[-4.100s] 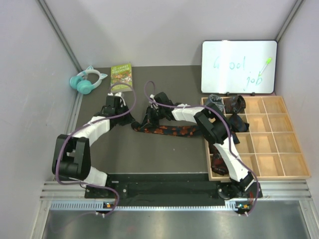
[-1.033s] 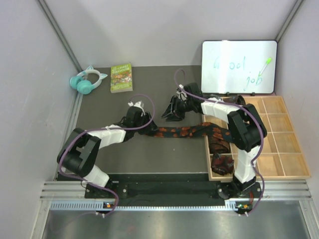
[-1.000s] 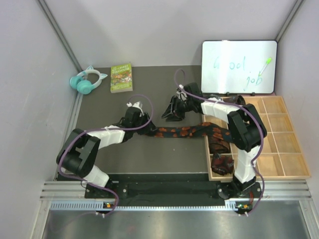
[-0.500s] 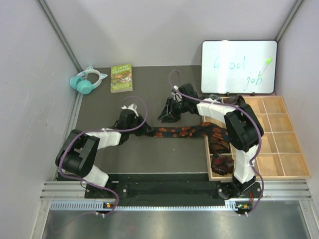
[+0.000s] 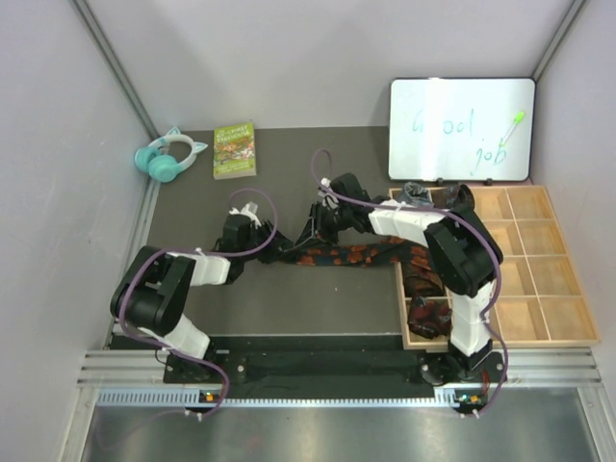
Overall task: Roll the ties
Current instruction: Roll the tie at the center of the board.
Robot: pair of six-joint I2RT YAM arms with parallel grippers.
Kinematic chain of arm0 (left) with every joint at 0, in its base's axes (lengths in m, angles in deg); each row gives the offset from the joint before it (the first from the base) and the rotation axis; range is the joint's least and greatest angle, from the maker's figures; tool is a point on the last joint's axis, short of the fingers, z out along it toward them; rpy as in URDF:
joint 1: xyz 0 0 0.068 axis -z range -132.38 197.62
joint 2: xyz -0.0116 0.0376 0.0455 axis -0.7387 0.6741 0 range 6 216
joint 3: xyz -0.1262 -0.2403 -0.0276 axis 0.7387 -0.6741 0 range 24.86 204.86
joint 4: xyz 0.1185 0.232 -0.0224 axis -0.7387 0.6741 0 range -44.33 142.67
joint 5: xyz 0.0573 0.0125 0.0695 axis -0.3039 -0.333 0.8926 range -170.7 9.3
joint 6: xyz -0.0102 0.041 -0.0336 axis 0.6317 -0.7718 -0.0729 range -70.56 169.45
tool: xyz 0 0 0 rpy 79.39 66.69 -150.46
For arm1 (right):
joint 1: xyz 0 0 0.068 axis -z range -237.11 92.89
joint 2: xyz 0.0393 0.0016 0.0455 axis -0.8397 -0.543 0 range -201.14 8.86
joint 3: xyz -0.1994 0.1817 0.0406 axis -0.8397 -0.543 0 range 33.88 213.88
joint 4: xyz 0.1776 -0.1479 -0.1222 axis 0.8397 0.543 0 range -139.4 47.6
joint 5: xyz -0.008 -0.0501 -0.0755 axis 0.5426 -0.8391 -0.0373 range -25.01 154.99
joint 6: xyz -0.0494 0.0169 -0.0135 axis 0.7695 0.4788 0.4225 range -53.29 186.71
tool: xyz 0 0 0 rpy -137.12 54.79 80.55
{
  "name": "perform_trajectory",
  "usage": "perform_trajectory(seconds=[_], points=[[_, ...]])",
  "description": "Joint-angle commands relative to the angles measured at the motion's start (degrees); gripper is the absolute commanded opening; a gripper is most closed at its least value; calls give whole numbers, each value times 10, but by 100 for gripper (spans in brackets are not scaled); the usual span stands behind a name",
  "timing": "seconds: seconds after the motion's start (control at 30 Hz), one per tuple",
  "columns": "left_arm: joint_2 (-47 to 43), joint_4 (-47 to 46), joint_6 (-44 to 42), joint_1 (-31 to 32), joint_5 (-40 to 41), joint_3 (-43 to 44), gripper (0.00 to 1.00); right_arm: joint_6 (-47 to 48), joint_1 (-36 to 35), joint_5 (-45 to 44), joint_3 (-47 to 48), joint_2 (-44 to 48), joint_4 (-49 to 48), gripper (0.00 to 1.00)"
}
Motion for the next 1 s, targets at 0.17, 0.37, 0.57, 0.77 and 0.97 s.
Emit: perform_trajectory(seconds=[0.17,0.37,0.57,0.77,0.97], points=[[18,-83,32,-18,-18,-31,35,-47,-30,-22,-21,3,-98,21],[19,-93,37,-24,-23,-39,21,-76,-50,-51,-31,-12,-151,8],[21,-95,35,-29,-23,-40,17,-83,-53,-71,-41,-27,-161,2],[26,-99,36,-31,-27,-41,17,-76,-54,-79,-50,-49,-161,0],[30,-99,34,-31,-30,-40,16,-66,-51,-77,-44,-71,-159,0]])
